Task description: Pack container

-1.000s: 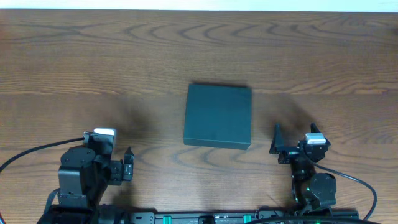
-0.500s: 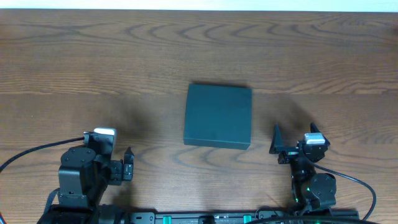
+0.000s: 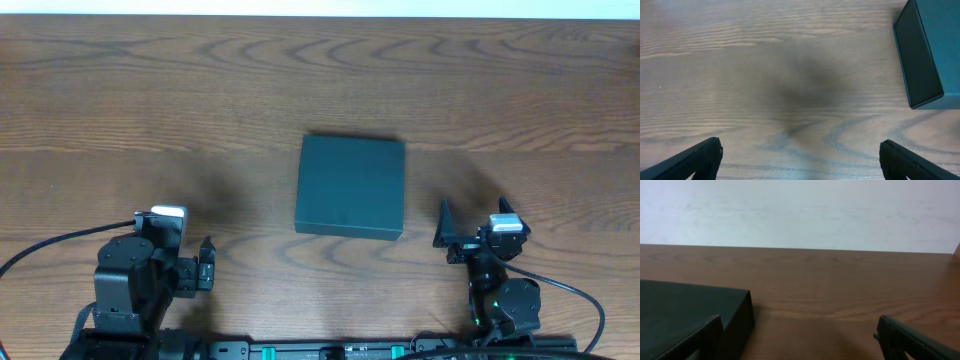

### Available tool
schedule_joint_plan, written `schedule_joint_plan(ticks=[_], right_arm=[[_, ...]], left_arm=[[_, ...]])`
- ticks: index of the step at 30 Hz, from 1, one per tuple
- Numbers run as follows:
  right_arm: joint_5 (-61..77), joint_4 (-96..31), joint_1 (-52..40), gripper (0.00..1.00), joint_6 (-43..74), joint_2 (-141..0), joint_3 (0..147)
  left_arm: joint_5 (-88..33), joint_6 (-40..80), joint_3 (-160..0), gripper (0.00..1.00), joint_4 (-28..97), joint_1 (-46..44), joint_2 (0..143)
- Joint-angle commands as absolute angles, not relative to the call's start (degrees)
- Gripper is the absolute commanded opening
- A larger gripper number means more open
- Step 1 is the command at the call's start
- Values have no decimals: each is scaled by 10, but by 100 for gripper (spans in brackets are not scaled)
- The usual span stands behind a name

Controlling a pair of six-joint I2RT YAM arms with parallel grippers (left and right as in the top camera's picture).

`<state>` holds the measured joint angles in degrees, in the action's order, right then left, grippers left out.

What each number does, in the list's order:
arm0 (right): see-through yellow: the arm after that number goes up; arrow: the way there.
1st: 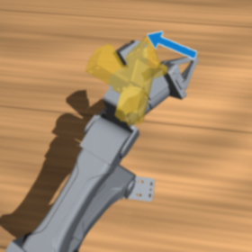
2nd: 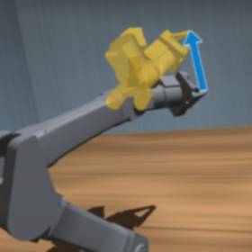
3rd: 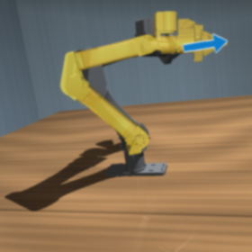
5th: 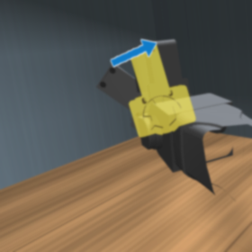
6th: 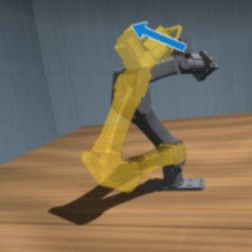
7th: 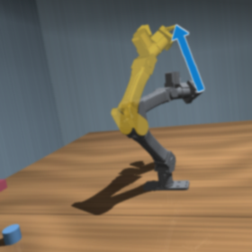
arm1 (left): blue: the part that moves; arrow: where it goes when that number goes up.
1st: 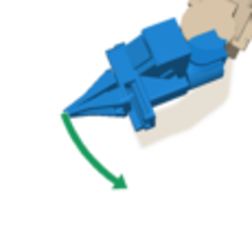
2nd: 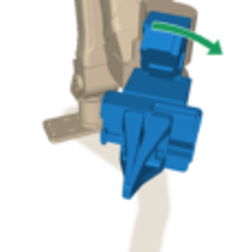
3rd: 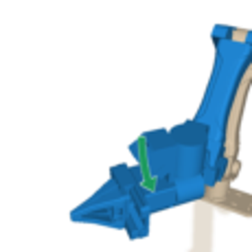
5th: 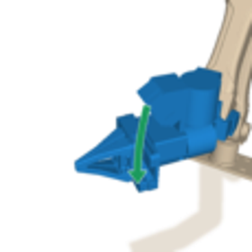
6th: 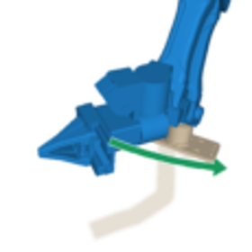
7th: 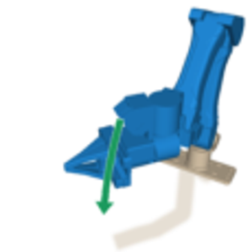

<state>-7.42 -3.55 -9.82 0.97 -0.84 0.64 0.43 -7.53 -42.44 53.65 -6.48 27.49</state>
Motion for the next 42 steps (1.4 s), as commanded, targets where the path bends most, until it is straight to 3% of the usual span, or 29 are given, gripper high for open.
schedule_joint_plan(ticks=[1,11,20,25,35,42], right_arm=[[-70,-36,-96,99,3,-3,3],[-71,-36,-96,99,3,-3,3],[-71,-36,-96,99,3,-3,3],[-71,-36,-96,99,3,-3,3],[-70,-36,-96,99,3,-3,3],[-71,-36,-96,99,3,-3,3]], left_arm=[[7,-79,-425,98,537,-66,276],[-58,-85,-382,99,531,-64,147],[10,-86,-145,98,125,-64,37],[63,-86,-52,98,-11,-64,7],[6,-85,-3,98,43,-63,1],[6,4,-3,98,43,-49,1]])
